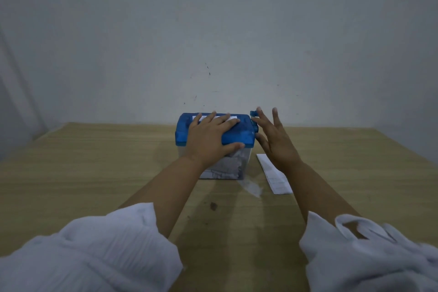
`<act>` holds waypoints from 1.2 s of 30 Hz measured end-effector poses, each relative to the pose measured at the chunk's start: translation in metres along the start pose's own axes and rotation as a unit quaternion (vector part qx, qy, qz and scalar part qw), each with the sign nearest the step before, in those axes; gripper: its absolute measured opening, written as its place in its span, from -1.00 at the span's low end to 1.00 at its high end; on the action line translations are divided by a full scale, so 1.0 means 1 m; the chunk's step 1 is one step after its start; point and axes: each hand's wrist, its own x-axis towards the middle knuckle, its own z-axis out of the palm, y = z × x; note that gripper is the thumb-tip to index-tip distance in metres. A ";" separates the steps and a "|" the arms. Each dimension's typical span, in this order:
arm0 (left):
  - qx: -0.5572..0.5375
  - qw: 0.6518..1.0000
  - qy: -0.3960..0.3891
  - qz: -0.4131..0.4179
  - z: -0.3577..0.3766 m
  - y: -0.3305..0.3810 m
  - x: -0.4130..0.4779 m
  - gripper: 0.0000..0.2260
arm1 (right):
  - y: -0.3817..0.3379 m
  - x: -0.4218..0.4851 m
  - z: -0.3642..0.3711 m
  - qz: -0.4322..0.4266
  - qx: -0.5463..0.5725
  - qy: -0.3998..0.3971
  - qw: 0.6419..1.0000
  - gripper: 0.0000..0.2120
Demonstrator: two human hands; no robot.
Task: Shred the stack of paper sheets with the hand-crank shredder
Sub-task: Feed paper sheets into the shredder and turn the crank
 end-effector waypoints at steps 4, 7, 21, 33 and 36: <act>0.003 1.000 0.005 0.002 0.001 -0.002 0.001 -0.44 | -0.009 0.003 0.004 0.047 0.067 0.002 0.997 -0.49; 0.002 1.000 0.001 -0.002 0.001 -0.001 0.000 -0.43 | -0.016 0.000 0.014 0.090 0.135 0.016 0.987 -0.66; 0.001 1.000 -0.010 -0.012 0.000 0.000 0.001 -0.43 | -0.054 0.011 -0.003 0.289 0.220 -0.016 0.931 -0.65; 0.011 1.000 -0.006 -0.009 0.001 -0.002 0.000 -0.43 | -0.068 0.020 -0.035 0.440 0.407 -0.100 0.794 -0.67; 0.012 1.000 -0.004 -0.003 0.000 -0.002 0.000 -0.42 | -0.049 -0.008 -0.020 0.411 0.453 -0.013 0.791 -0.73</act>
